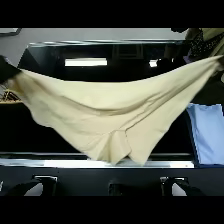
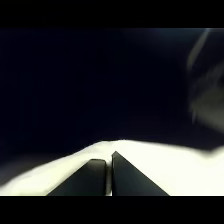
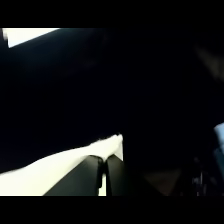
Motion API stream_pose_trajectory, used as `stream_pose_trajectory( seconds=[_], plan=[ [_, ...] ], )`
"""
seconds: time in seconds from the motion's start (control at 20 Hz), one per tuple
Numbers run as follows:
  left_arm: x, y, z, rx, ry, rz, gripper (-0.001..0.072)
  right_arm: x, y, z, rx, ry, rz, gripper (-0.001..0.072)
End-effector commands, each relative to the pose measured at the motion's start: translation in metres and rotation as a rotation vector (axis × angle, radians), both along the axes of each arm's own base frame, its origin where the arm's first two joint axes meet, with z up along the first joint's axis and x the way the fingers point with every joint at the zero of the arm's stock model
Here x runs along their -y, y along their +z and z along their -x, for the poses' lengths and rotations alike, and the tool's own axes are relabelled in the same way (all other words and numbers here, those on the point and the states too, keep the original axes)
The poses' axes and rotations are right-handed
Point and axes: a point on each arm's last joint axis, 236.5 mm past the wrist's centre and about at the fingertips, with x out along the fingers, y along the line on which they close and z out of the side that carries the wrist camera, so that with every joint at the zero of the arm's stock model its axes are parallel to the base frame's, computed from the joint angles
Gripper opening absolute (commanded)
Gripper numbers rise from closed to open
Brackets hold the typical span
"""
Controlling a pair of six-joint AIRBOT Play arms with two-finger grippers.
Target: Fold the clothes and pants, and hang the long-sleeved shirts on hangers.
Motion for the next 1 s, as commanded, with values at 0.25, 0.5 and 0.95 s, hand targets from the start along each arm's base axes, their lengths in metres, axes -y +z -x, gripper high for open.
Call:
stream_pose_trajectory(
  seconds=[0.25, 0.5, 0.95],
  plan=[
    [0.043, -0.287, -0.070, -0.464, -0.025, 0.059, 0.0015, -0.067, -0.283, -0.113, -0.499, 0.062, -0.214, 0.0028],
    [0.037, -0.307, -0.080, -0.489, -0.022, 0.056, 0.0015, -0.072, -0.298, -0.115, -0.523, 0.047, -0.253, 0.0145],
    [0.030, -0.288, -0.061, -0.567, -0.079, 0.057, 0.0015, -0.010, -0.219, -0.003, -0.562, 0.171, -0.344, 0.0361]
  ],
)
